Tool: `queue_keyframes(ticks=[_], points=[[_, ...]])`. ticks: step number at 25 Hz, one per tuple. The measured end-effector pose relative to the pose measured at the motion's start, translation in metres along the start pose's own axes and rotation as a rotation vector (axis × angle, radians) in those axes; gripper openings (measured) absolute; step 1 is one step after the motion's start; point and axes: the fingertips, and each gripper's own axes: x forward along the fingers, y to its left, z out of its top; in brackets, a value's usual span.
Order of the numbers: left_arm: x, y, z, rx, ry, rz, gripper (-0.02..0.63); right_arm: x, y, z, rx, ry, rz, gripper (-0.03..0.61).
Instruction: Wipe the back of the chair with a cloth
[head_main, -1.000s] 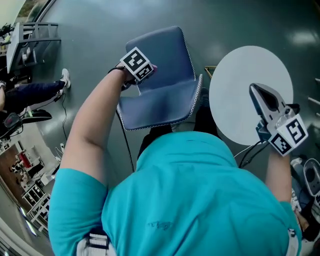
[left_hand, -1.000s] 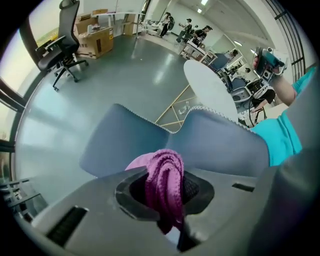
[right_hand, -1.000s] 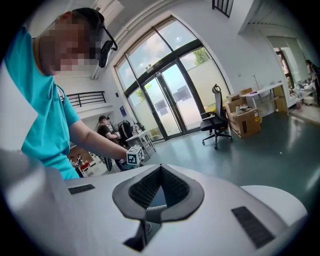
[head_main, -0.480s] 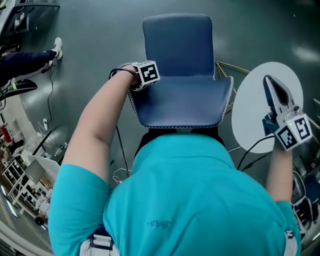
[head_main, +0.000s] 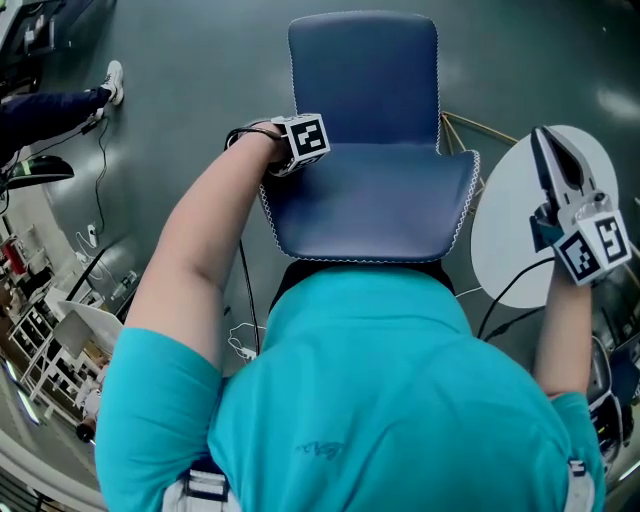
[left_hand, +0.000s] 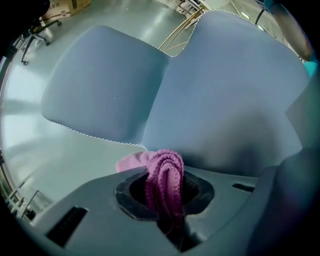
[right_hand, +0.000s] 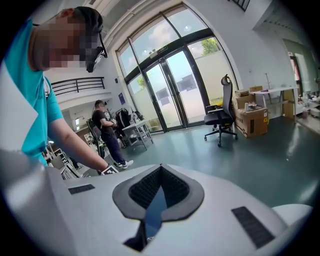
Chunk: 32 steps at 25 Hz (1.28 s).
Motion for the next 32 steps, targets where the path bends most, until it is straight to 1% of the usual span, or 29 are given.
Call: queue_keyframes(ticks=[3, 10, 12, 21, 27, 30, 32], points=[[0.002, 0.000, 0.002, -0.003, 0.014, -0.011, 0.058, -0.001, 0.001, -0.003, 0.006, 0.002, 0.011, -0.009], [0.015, -0.003, 0.015, -0.017, 0.055, -0.025, 0.058, -0.015, -0.014, -0.019, 0.044, -0.008, -0.002, -0.009], [0.018, -0.005, 0.019, -0.025, 0.065, -0.033, 0.058, -0.021, -0.016, -0.020, 0.041, -0.007, -0.002, -0.009], [0.034, -0.006, 0.040, -0.058, 0.035, -0.084, 0.058, -0.040, -0.026, -0.045, 0.071, -0.009, -0.016, -0.009], [0.030, -0.011, 0.058, -0.057, 0.059, -0.090, 0.058, -0.058, -0.045, -0.048, 0.090, -0.015, -0.029, -0.009], [0.030, -0.012, 0.055, -0.040, 0.085, -0.090, 0.058, -0.063, -0.047, -0.053, 0.105, -0.019, -0.042, -0.009], [0.029, -0.012, 0.057, -0.044, 0.081, -0.097, 0.058, -0.066, -0.050, -0.055, 0.115, -0.023, -0.051, -0.009]])
